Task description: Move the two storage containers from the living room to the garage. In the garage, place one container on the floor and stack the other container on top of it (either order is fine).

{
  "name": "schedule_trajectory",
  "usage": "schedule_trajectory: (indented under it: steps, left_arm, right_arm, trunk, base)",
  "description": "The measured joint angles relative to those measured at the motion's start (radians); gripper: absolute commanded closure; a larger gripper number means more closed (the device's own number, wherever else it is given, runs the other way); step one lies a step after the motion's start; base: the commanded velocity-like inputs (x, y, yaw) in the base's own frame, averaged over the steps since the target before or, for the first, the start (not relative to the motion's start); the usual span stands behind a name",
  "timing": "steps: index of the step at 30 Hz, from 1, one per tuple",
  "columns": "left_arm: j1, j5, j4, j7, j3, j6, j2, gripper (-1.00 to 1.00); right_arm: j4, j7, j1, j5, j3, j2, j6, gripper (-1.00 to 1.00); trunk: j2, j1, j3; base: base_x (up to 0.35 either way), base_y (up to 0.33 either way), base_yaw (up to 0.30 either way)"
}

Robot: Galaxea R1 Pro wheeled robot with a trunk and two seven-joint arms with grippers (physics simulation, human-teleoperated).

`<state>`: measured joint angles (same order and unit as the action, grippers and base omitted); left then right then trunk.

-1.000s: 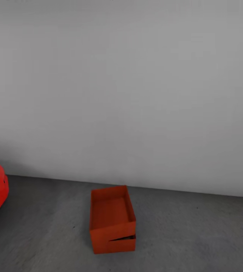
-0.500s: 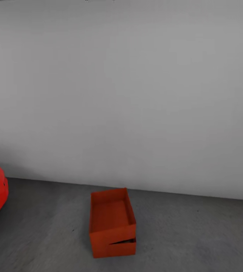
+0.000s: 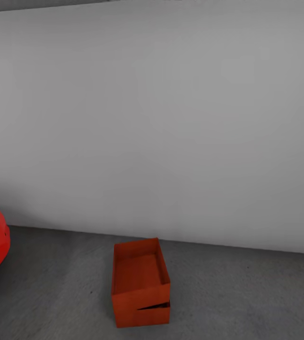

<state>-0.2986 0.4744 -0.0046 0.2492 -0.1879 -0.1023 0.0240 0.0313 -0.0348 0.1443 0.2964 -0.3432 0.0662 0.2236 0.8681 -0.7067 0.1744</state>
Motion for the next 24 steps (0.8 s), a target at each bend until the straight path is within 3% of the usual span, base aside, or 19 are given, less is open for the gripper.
schedule_trajectory:
  steps: [24]
  left_arm:
    - [0.000,0.000,0.000,0.000,0.000,0.000,0.000,-1.00]
  right_arm:
    - [-0.001,0.011,0.000,0.001,0.000,0.001,0.003,-1.00]
  trunk:
    - [0.000,0.000,-0.038]
  base:
    - [0.000,0.000,0.000]
